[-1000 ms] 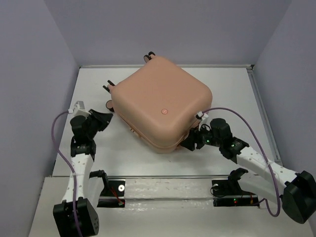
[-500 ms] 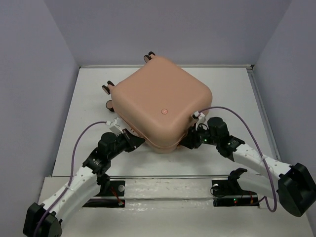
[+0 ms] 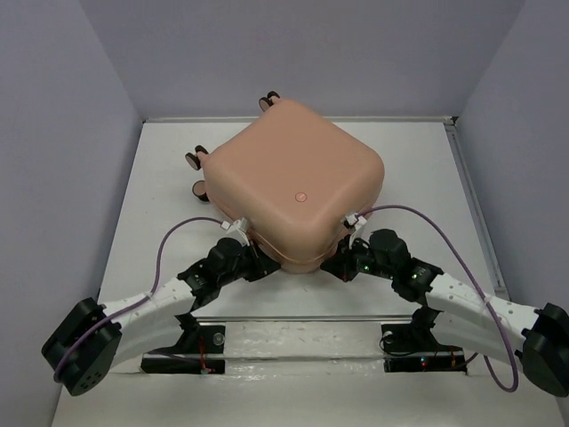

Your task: Pack the luggage

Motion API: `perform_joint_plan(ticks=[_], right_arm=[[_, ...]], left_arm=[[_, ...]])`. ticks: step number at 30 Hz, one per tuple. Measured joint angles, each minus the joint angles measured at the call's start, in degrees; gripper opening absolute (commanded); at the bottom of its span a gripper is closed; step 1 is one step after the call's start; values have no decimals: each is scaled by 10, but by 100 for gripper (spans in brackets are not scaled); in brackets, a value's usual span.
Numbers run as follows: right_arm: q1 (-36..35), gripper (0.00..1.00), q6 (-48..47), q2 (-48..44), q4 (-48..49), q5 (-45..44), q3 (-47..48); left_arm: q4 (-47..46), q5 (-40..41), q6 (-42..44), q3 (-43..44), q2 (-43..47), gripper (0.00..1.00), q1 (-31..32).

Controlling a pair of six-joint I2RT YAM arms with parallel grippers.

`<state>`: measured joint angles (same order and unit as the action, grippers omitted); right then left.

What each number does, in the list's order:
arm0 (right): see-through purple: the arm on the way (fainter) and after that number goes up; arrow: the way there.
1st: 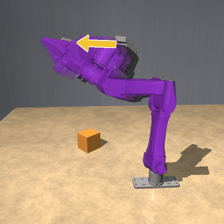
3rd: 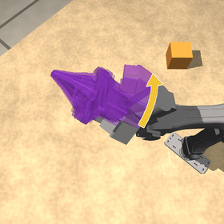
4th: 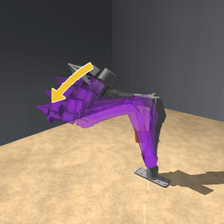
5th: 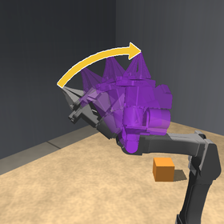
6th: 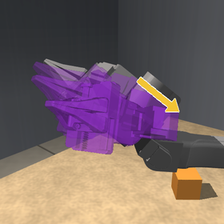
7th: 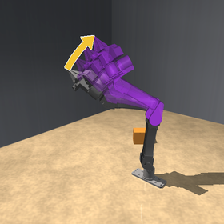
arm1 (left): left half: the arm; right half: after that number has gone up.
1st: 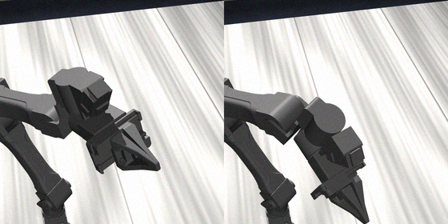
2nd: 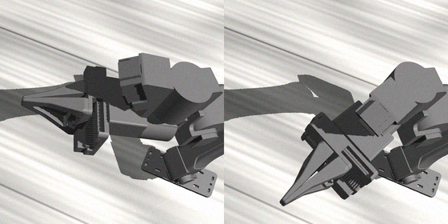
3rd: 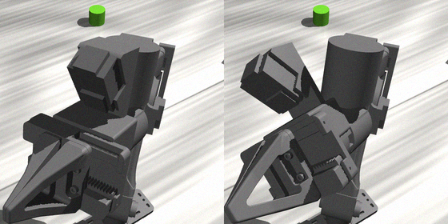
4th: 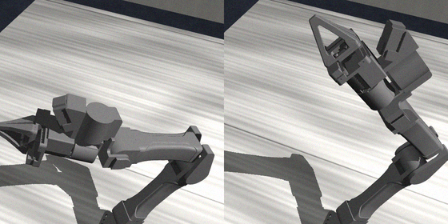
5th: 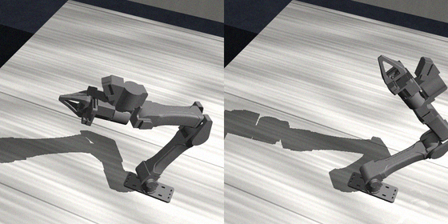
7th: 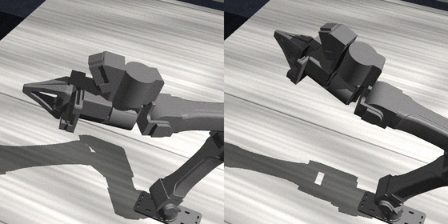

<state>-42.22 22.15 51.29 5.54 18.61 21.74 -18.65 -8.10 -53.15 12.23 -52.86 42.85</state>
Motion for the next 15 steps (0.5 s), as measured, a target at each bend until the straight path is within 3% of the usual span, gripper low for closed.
perform_joint_plan(ticks=[2,7,11,15], right_arm=[[-49,7,15,-4,-1,-35,-1],[-187,7,46,14,-14,-232,21],[-278,7,56,115,-61,-376,106],[-313,7,68,247,-102,-463,218]], left_arm=[[-24,5,-4,17,-42,8,6],[-52,11,-5,59,-128,7,15],[-45,18,-3,95,-186,6,24],[-42,42,0,113,-242,6,32]])
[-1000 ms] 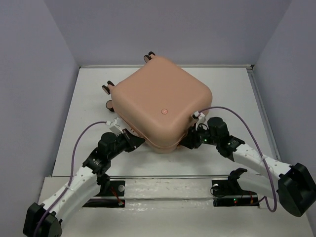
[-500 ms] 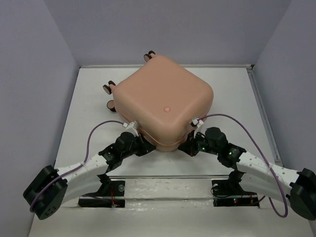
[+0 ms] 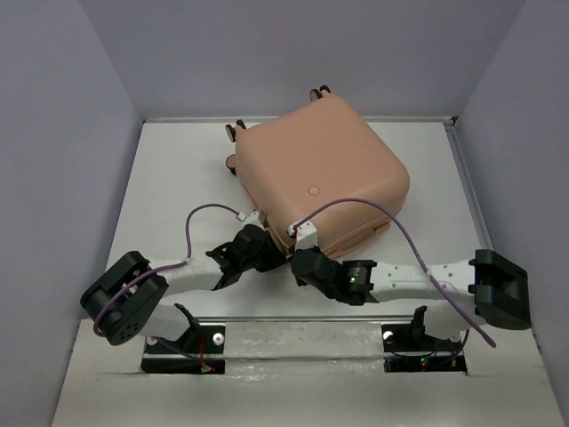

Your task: Pack the luggage

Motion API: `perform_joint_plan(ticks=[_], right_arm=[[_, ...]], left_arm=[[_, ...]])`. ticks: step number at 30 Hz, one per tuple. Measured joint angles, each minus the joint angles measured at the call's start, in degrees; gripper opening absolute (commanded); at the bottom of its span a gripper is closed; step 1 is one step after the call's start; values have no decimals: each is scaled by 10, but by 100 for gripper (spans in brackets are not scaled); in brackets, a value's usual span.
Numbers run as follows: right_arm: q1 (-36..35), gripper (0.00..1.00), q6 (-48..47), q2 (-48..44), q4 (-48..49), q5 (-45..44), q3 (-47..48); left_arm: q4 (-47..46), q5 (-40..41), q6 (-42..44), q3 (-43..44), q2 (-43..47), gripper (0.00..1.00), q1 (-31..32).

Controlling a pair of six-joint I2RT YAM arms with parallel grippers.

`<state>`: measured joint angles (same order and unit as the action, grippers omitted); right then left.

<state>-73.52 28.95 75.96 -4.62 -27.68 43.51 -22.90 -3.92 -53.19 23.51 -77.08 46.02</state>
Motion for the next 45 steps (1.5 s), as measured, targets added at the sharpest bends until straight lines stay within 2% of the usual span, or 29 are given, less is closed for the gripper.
perform_joint_plan(ticks=[2,4,5,6,7,8,9,10,11,13,15,17,22,30,39,42,43,44,45], right_arm=[[-9,7,9,47,1,-43,33],[-17,7,21,70,11,-80,48],[-19,7,25,75,15,-93,52],[-23,7,31,81,21,-110,55],[-26,7,35,83,24,-121,55],[-27,7,38,83,25,-125,55],[-29,7,41,83,26,-128,55],[-30,7,44,82,29,-129,54],[-30,7,51,77,37,-128,47],[-31,7,59,65,47,-125,34],[-31,7,69,45,58,-121,14],[-32,7,74,25,70,-115,-4],[-33,7,76,3,81,-104,-21],[-33,7,70,1,81,-97,-23],[-33,7,71,-3,93,-85,-33],[-33,7,71,-3,94,-82,-33],[-33,7,71,-3,94,-80,-33],[-33,7,71,-3,94,-80,-33],[-33,7,72,-3,96,-79,-33]], left_arm=[[3,9,8,2,-3,7,-7],[5,-6,14,2,2,14,-21],[6,-19,21,-1,10,30,-32],[10,-29,24,-3,21,39,-48],[22,-39,36,-5,44,58,-77],[37,-44,43,-5,72,66,-109],[45,-56,55,-3,111,78,-151],[50,-59,64,-2,146,78,-181],[53,-61,71,4,183,87,-217],[87,-70,94,44,234,91,-276],[117,-86,112,110,242,93,-325],[125,-101,122,186,211,95,-356],[124,-134,128,361,48,95,-381],[138,-179,101,567,-262,96,-387],[86,-221,15,668,-393,90,-386],[69,-229,-14,701,-425,78,-386],[57,-231,-28,708,-432,70,-386],[48,-233,-39,710,-435,60,-386],[42,-235,-52,713,-438,32,-386]])
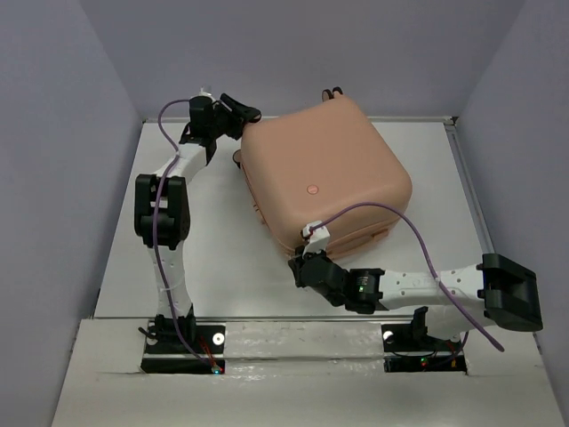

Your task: Pack the luggage

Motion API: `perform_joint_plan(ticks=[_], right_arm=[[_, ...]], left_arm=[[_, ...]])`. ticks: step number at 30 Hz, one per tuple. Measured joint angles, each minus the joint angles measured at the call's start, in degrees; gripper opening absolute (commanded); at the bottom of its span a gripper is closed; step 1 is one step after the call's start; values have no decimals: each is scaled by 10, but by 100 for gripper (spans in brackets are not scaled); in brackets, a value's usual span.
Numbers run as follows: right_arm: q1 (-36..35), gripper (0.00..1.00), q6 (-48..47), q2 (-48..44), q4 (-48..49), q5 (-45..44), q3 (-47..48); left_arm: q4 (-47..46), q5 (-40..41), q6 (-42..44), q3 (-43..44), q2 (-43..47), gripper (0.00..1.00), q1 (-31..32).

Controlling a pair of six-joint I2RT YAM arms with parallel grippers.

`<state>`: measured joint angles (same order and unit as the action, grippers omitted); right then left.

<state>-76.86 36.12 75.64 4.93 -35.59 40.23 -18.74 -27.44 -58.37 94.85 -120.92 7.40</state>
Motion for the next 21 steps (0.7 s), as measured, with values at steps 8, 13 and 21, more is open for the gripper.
perform_joint_plan(ticks=[8,13,21], right_arm=[[0,7,1,1,7,9,-4],[-2,7,-11,-2,-6,32,-10],[43,7,-56,-54,-62,123,-18]], left_arm=[[-91,9,-52,-76,16,6,-9],[-179,40,-63,-265,135,6,-44],[-253,170,-74,-604,425,6,-149]])
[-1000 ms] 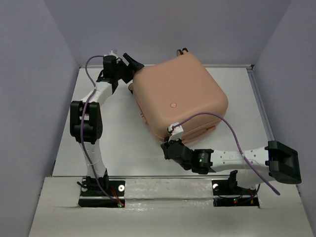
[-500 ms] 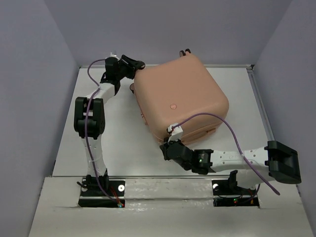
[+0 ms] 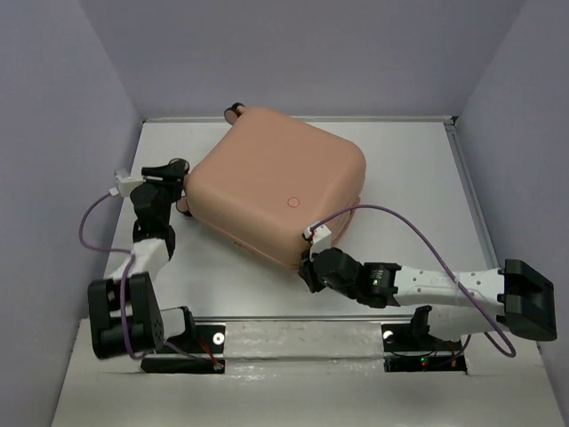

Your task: Pack the luggage

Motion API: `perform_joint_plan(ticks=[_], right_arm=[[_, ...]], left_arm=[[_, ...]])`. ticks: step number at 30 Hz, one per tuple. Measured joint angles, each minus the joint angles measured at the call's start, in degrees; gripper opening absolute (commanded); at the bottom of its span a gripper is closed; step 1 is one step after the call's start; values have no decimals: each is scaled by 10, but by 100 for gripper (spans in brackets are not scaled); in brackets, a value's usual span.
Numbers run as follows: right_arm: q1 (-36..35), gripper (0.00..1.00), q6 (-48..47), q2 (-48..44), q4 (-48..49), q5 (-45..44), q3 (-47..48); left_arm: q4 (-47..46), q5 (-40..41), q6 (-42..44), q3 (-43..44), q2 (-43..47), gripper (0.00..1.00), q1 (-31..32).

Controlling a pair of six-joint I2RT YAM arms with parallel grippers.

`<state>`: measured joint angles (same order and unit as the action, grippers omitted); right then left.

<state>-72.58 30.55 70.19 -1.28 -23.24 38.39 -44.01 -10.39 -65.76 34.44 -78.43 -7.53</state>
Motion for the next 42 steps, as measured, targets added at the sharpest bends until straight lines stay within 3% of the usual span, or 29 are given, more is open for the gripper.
perform_joint_plan(ticks=[6,9,13,17,23,26,31,34,36,40,42], right_arm=[[9,7,-27,1,-71,20,10],[-35,7,-35,80,-117,-75,73],[-67,7,-44,146,-146,-174,122],[-41,7,-52,115,-142,-148,104],[28,7,-111,57,-137,-74,75],[108,7,-132,15,-130,22,56],[212,7,-131,-92,-90,105,-10],[212,7,-87,-138,-16,129,-80],[174,7,-62,-135,50,114,-122],[107,7,-29,-87,83,120,-113],[82,7,-26,-45,103,151,-58]], left_arm=[[51,131,10,-177,275,6,-11],[110,187,14,-216,383,6,-16],[177,231,23,-240,494,6,-19],[221,230,28,-252,548,6,-19],[239,188,24,-260,557,6,-10],[251,166,28,-249,552,6,-4],[247,98,27,-207,496,6,25],[219,79,38,-179,425,6,29],[191,77,47,-160,368,6,29],[139,83,58,-159,317,6,35],[108,120,56,-182,329,6,84]])
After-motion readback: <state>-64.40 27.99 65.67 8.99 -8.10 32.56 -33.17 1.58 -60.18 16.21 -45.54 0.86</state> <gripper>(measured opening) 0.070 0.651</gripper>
